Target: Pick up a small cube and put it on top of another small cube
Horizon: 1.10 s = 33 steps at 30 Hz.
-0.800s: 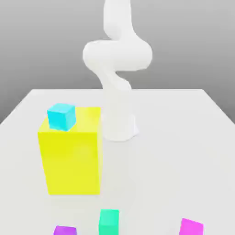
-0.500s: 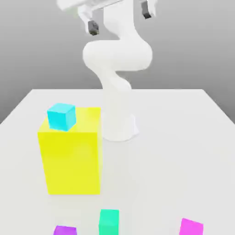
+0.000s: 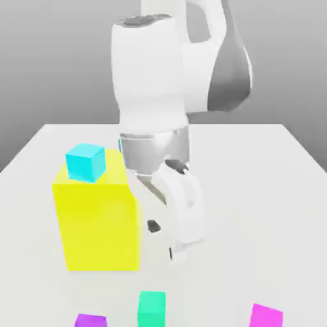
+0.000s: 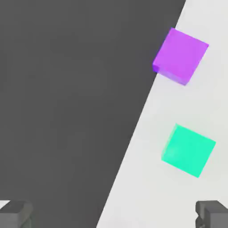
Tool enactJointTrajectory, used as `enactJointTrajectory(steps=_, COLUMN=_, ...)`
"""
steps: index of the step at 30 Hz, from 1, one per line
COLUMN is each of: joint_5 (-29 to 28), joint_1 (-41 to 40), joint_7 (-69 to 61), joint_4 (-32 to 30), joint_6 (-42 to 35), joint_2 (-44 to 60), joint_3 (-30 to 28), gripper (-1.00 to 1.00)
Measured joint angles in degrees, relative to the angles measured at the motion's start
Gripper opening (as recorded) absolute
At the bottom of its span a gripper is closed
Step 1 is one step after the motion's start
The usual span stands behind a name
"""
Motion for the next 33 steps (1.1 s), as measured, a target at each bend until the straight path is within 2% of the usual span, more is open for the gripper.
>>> enactJointTrajectory(steps=5, joint_5=-5.4, joint_1=3.6, joint_7=17.0, joint_4=-1.4, joint_6=4.3, joint_2=8.9, joint_3=-4.8, gripper=0.0)
enactJointTrajectory(steps=9, joint_5=-5.6, joint_1=4.3, joint_7=19.0, joint_4=-0.2, joint_6=10.5, joint_2=17.1, joint_3=-5.6, gripper=0.0)
enactJointTrajectory(steps=10, joint_5=-5.5, joint_1=4.1, joint_7=19.0, joint_4=0.2, joint_6=12.0, joint_2=19.0, joint_3=-5.4, gripper=-1.0)
enactJointTrajectory(steps=15, joint_5=-5.5, joint_1=4.1, joint_7=19.0, joint_4=0.2, joint_6=12.2, joint_2=19.0, joint_3=-5.4, gripper=-1.0)
enactJointTrajectory(steps=16, joint_5=-8.9, joint_1=4.0, joint_7=19.0, joint_4=0.4, joint_6=7.6, joint_2=19.3, joint_3=-5.6, gripper=-1.0)
enactJointTrajectory(steps=18, joint_5=-7.4, joint_1=3.5, joint_7=19.7, joint_4=0.0, joint_6=10.0, joint_2=17.9, joint_3=-5.0, gripper=-1.0)
enactJointTrajectory(steps=22, joint_5=-6.9, joint_1=3.3, joint_7=20.2, joint_4=-1.4, joint_6=5.3, joint_2=10.7, joint_3=-4.6, gripper=-1.0)
enactJointTrajectory(steps=33, joint_5=-7.6, joint_1=12.5, joint_7=33.8, joint_4=6.2, joint_6=-3.3, joint_2=10.7, joint_3=-0.6, gripper=-1.0)
